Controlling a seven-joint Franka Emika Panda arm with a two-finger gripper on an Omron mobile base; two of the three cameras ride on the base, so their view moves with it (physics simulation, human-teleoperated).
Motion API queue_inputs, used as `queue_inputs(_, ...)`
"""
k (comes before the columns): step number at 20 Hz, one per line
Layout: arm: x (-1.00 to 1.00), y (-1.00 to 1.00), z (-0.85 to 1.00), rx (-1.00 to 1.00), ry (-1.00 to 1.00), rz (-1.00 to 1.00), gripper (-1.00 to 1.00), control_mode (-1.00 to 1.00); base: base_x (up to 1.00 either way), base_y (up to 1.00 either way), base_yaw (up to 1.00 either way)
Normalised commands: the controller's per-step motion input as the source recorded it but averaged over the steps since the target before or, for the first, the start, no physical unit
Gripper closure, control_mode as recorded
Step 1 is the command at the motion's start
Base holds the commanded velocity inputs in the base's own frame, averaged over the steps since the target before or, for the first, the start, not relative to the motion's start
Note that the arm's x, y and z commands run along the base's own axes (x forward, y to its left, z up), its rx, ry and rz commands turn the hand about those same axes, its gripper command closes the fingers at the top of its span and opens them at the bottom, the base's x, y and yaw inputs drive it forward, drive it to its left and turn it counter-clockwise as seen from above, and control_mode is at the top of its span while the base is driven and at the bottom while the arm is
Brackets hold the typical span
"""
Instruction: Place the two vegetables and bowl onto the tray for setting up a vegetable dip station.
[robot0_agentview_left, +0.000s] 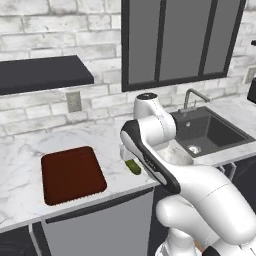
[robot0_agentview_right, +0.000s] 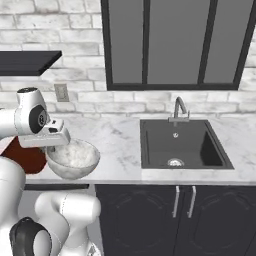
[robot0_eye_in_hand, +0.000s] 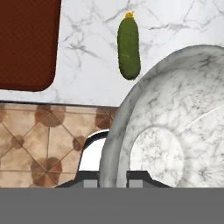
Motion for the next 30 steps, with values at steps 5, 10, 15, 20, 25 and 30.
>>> queue_inputs(5,0.0,0.0,0.0,0.0,0.0,0.0,1.0,1.0,0.1,0.67,0.0)
queue_inputs(10,0.0,0.0,0.0,0.0,0.0,0.0,1.0,1.0,0.16,0.62,0.0)
queue_inputs(15,0.0,0.0,0.0,0.0,0.0,0.0,1.0,1.0,0.12,0.62,0.01)
queue_inputs(20,0.0,0.0,0.0,0.0,0.0,0.0,1.0,1.0,0.21,0.54,0.02)
queue_inputs(25,0.0,0.0,0.0,0.0,0.0,0.0,1.0,1.0,0.3,0.42,0.11)
queue_inputs(30,0.0,0.0,0.0,0.0,0.0,0.0,1.0,1.0,0.23,0.22,0.14)
